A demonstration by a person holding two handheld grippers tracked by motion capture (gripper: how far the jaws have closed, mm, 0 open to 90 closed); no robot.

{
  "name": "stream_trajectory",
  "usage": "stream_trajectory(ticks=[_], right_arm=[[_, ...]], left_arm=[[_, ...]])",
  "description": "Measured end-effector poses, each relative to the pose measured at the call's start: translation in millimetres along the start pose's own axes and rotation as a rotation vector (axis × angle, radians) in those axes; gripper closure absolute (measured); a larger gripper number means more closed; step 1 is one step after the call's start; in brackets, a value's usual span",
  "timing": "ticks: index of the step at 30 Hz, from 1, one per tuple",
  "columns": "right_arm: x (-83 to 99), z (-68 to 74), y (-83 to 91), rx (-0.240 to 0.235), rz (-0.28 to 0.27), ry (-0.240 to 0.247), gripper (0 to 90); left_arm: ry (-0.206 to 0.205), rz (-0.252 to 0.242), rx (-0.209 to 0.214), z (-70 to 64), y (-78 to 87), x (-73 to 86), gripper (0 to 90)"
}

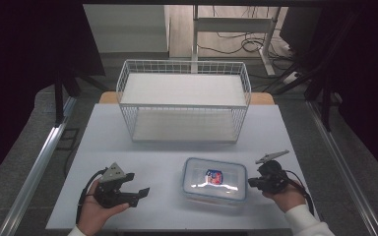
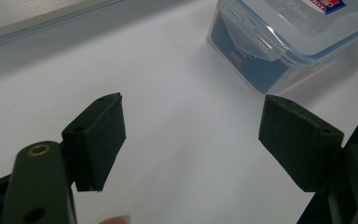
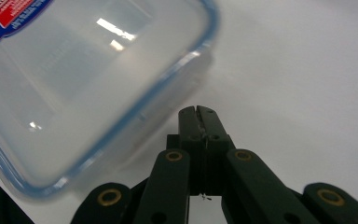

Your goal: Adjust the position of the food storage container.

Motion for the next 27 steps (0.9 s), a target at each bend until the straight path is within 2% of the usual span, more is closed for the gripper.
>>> stream_trajectory(ticks=[3, 9, 13, 19, 27], right_arm=[[-1.7, 0.9, -4.6, 0.018, 0.018, 0.009, 89.0], [-9.6, 5.7, -10.2, 0.003, 0.011, 0.003, 89.0], [-20.5, 14.8, -18.4, -0.013, 0.003, 0.031, 89.0], [-39.0, 27.3, -32.5, -0.041, -0.019, 0.046, 89.0], [-51.7, 36.4, -42.5, -0.053, -0.034, 0.067, 89.0]], left_arm=[[0.001, 0.0, -0.002, 1.0, 0.6, 0.8, 22.4], [0.001, 0.0, -0.004, 0.8, 0.6, 0.6, 22.5], [0.001, 0.002, -0.004, 1.3, 0.4, 0.9, 22.5], [0.009, 0.001, -0.008, 3.8, 0.8, 1.7, 22.5], [0.009, 0.002, -0.009, 4.6, 1.0, 2.1, 22.5]])
Point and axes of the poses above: each handheld gripper's, and its own axes: y roughly backward along the jaws, x roughly out of its underside, z roughly to its left, the point moved 6 cm from there along -y, roughly forward along the jaws
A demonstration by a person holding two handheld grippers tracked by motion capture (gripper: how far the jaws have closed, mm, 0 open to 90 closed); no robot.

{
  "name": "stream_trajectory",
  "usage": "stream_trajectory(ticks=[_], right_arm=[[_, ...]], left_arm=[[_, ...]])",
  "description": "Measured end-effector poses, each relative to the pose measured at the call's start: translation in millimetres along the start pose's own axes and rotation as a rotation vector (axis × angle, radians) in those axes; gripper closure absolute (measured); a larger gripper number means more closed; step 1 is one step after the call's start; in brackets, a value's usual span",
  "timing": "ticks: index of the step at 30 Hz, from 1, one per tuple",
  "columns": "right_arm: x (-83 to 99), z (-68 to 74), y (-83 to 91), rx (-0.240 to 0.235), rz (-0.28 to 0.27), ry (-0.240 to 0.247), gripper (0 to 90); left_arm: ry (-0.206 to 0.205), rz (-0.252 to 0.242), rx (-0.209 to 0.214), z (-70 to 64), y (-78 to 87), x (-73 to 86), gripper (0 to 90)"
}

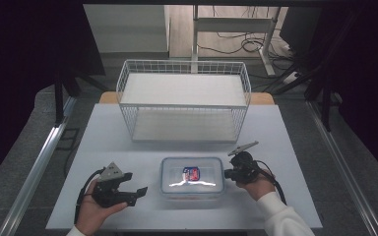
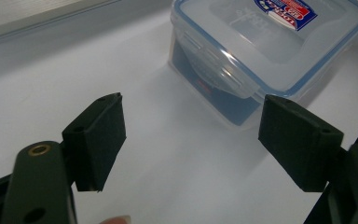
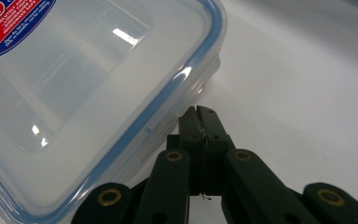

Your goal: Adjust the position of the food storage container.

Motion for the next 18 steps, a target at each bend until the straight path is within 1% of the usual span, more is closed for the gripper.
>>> stream_trajectory(ticks=[5, 7, 8, 9, 10, 12, 16, 18], right_arm=[[-1.3, 4.8, -2.6, -0.01, -0.017, 0.011, 89.0], [-0.9, 3.5, -1.7, -0.014, -0.033, 0.002, 89.0], [-0.4, 1.8, -0.3, -0.01, -0.041, -0.003, 89.0], [0.5, -0.8, 2.3, 0.007, -0.048, -0.003, 89.0], [1.3, -3.1, 6.4, 0.014, -0.061, -0.014, 89.0], [3.3, -8.6, 18.6, 0.017, -0.107, -0.031, 89.0], [10.0, -16.6, 47.8, 0.016, -0.22, -0.076, 89.0], [15.3, -19.1, 59.2, 0.013, -0.262, -0.101, 89.0]], left_arm=[[-0.001, -0.003, -0.001, 1.3, 0.0, 0.0, 22.5], [0.003, -0.003, -0.005, 1.9, 0.4, 0.3, 22.5], [0.006, -0.005, -0.006, 2.1, 0.6, 0.2, 22.5], [0.005, -0.008, -0.006, 2.4, 0.9, 0.1, 22.5], [0.011, -0.016, -0.006, 2.1, 0.9, -0.2, 22.5], [0.01, -0.019, -0.011, 2.4, 1.6, -0.1, 22.5], [0.012, -0.026, -0.017, 3.4, 2.4, -0.3, 22.5], [0.013, -0.027, -0.021, 3.6, 2.3, -0.4, 22.4]])
Point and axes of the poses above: each handheld gripper's, and its own axes: y roughly backward along the jaws, x roughly out of its underside, z roughly to its left, the point moved 6 cm from there along -y, roughly forward along the jaws
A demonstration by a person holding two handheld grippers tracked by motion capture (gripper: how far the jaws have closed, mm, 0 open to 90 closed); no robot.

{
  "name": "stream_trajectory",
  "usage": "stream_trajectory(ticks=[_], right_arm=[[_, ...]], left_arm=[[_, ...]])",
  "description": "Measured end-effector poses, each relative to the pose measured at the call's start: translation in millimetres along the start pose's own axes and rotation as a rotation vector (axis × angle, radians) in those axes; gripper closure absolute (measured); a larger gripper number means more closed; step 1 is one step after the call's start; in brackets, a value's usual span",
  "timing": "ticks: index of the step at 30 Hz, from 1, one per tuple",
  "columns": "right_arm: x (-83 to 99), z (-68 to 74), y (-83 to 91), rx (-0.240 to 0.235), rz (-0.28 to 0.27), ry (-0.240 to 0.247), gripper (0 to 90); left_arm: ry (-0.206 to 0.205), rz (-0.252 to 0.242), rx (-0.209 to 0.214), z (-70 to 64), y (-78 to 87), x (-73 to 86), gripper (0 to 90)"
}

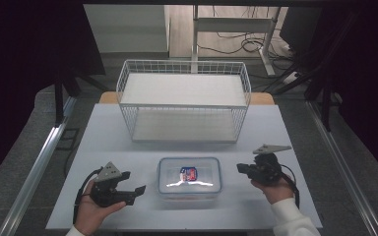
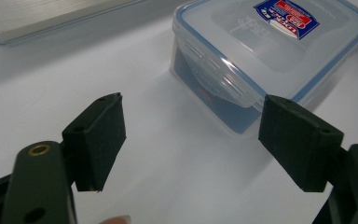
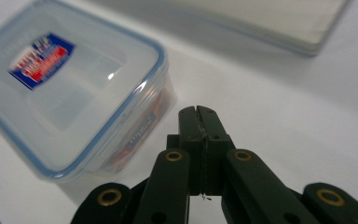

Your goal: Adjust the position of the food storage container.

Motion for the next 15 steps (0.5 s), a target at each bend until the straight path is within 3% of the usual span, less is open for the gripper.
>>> stream_trajectory(ticks=[5, 8, 11, 13, 15], right_arm=[[15.2, -1.7, 15.2, -0.011, -0.031, -0.031, 89.0], [22.6, 0.9, 17.2, -0.015, -0.029, -0.017, 86.8], [22.0, 4.5, 16.9, -0.015, -0.054, 0.017, 62.7], [18.2, 5.6, 17.2, -0.004, -0.086, 0.015, 44.8], [15.2, 7.2, 17.4, -0.017, -0.114, 0.004, 38.2]], left_arm=[[0.006, -0.004, -0.005, -0.6, -0.3, -0.7, 21.9], [0.001, -0.003, -0.004, -0.4, -1.2, -0.8, 21.6], [0.002, -0.007, -0.004, 0.4, -1.0, -1.4, 21.5], [0.005, -0.011, -0.004, 0.9, -0.1, -1.6, 21.4], [0.009, -0.017, -0.002, 1.4, 1.0, -1.7, 21.0]])
Point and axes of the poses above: each handheld gripper's, and its own axes: y roughly backward along the jaws, x roughly out of its underside, z roughly to its left, the point moved 6 cm from there along -y, roughly forward along the jaws
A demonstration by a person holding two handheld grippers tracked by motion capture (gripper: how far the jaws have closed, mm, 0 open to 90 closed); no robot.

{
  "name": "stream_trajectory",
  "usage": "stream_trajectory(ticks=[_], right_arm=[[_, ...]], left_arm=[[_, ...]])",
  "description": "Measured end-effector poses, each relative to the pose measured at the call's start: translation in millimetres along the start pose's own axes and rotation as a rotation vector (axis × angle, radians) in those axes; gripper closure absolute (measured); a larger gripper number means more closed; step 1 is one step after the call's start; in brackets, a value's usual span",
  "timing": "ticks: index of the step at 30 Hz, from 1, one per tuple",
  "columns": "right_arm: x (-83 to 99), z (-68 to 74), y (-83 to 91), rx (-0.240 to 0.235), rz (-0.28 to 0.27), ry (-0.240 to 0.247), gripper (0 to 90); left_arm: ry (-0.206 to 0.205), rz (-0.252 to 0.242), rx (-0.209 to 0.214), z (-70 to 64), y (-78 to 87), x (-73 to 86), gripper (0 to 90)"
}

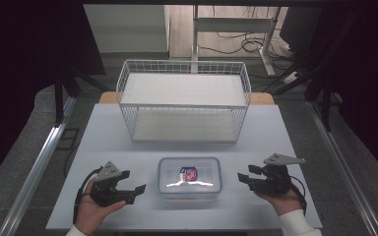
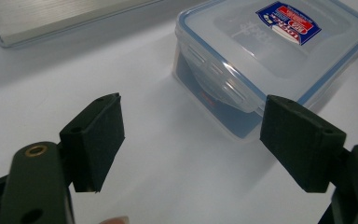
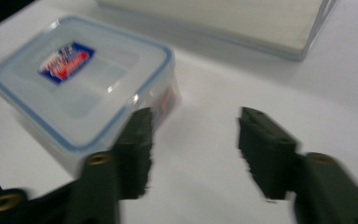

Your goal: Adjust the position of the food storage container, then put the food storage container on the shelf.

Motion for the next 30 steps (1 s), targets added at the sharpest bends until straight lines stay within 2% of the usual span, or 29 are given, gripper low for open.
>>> stream_trajectory(ticks=[4, 7, 10, 19, 24, 30], right_arm=[[-3.4, 3.4, -1.7, -0.036, -0.036, -0.021, 25.4], [-3.8, 7.2, -2.1, -0.058, -0.04, -0.018, 21.1], [-2.7, 10.0, -3.4, -0.077, -0.039, -0.011, 20.0], [-1.9, 21.3, -8.8, -0.124, -0.024, 0.014, 20.8], [-2.9, 23.9, -11.1, -0.128, -0.017, 0.033, 22.1], [-3.2, 23.1, -14.9, -0.123, -0.013, 0.033, 22.7]], left_arm=[[0.016, -0.013, 0.008, 0.0, 1.8, -2.6, 19.1], [0.033, -0.018, 0.016, -0.1, 1.9, -6.9, 15.7], [0.049, -0.024, 0.025, -0.2, 0.7, -10.8, 14.0], [0.063, 0.007, 0.071, -6.8, -7.7, -18.4, 12.2], [0.112, 0.023, 0.111, -5.6, -14.4, -24.5, 10.7], [0.172, 0.045, 0.168, -4.9, -27.5, -27.9, 10.4]])
Point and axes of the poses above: each handheld gripper's, and its own axes: y roughly backward along the jaws, x roughly out of its underside, z roughly to its left, the point moved 6 cm from there along -y, roughly forward along the jaws
